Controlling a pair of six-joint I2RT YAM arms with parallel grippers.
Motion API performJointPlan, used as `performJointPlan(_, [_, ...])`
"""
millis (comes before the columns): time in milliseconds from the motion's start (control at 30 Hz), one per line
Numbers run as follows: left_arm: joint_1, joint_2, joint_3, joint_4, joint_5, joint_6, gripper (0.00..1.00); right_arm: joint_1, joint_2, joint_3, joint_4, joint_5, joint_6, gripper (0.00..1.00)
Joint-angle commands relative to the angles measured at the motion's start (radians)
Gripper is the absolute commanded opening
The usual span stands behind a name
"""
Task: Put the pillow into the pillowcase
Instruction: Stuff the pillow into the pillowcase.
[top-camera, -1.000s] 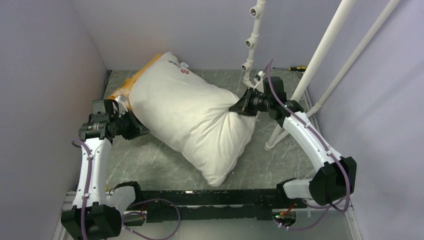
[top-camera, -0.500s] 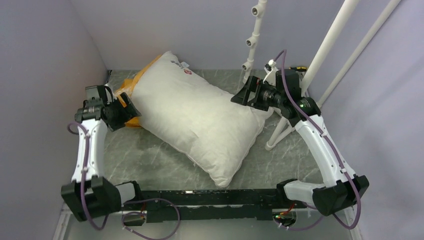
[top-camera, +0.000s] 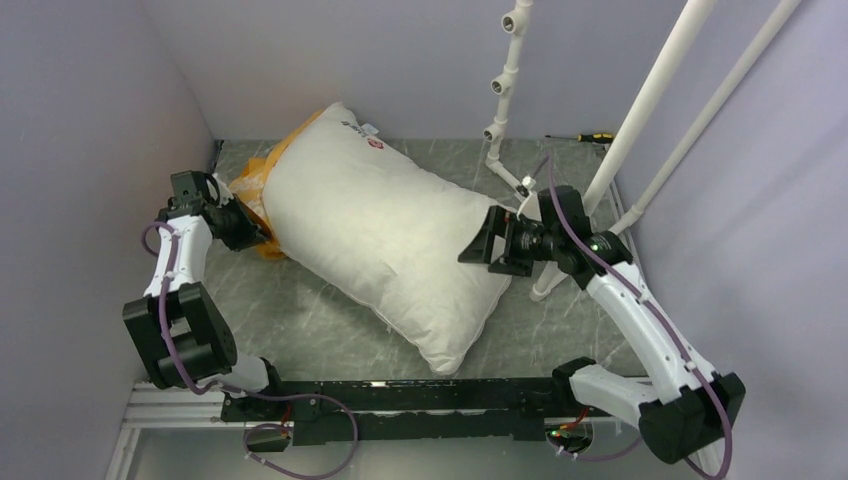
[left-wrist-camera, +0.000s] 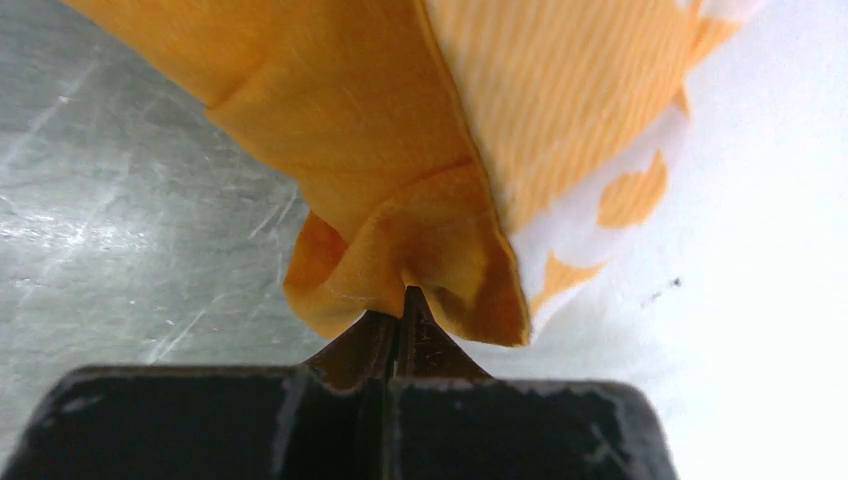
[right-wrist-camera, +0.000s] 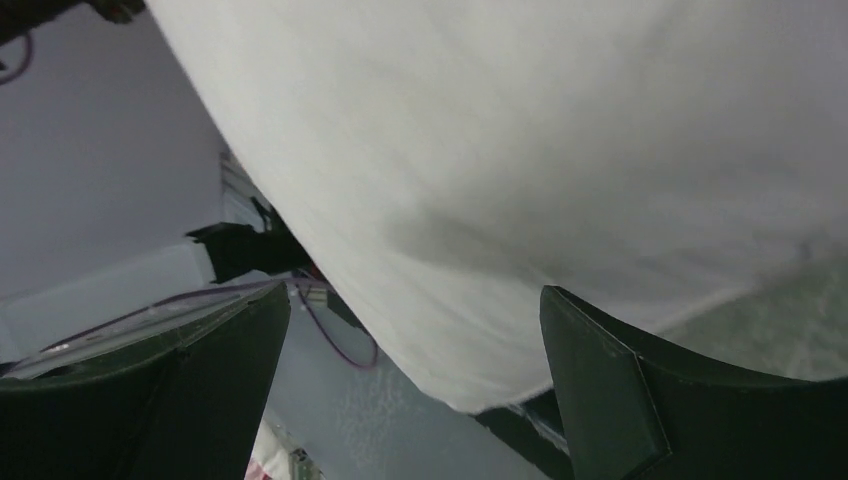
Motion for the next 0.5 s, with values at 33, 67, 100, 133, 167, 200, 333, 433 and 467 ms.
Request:
performJointPlan(33, [-0.002, -0.111, -0.076, 0.046, 0.092, -0.011, 0.0, 0.001, -0.141, -0.083, -0.202, 0.13, -0.041, 1.0])
performJointPlan(67, [-0.002, -0.13, -0.089, 0.039, 0.085, -0.021, 0.0, 0.001, -0.16, -0.119, -0.225, 0.134, -0.043, 1.0])
performJointPlan(100, [-0.002, -0.147, -0.105, 0.036, 0.084, -0.032, 0.0, 0.001, -0.17, -0.151, -0.229, 0.128, -0.044, 1.0])
performJointPlan(133, [-0.002, -0.16, -0.119, 0.031, 0.095, -0.039, 0.0, 0.001, -0.176, -0.184, -0.232, 0.117, -0.048, 1.0])
performJointPlan(167, [-0.002, -0.173, -0.128, 0.023, 0.104, -0.044, 0.0, 0.001, -0.177, -0.221, -0.227, 0.105, -0.048, 1.0])
performJointPlan(200, [-0.002, -0.188, -0.14, 0.02, 0.115, -0.052, 0.0, 0.001, -0.18, -0.261, -0.199, 0.075, -0.044, 1.0])
performJointPlan(333, [-0.003, -0.25, -0.185, 0.013, 0.167, -0.09, 0.0, 0.007, -0.18, -0.44, 0.09, -0.124, 0.073, 1.0])
performJointPlan(433, [-0.003, -0.293, -0.213, -0.011, 0.187, -0.104, 0.0, 0.028, -0.156, -0.485, 0.381, -0.175, 0.204, 0.91])
performJointPlan(467, [-0.004, -0.312, -0.224, -0.014, 0.195, -0.107, 0.0, 0.034, -0.135, -0.476, 0.459, -0.17, 0.232, 0.82])
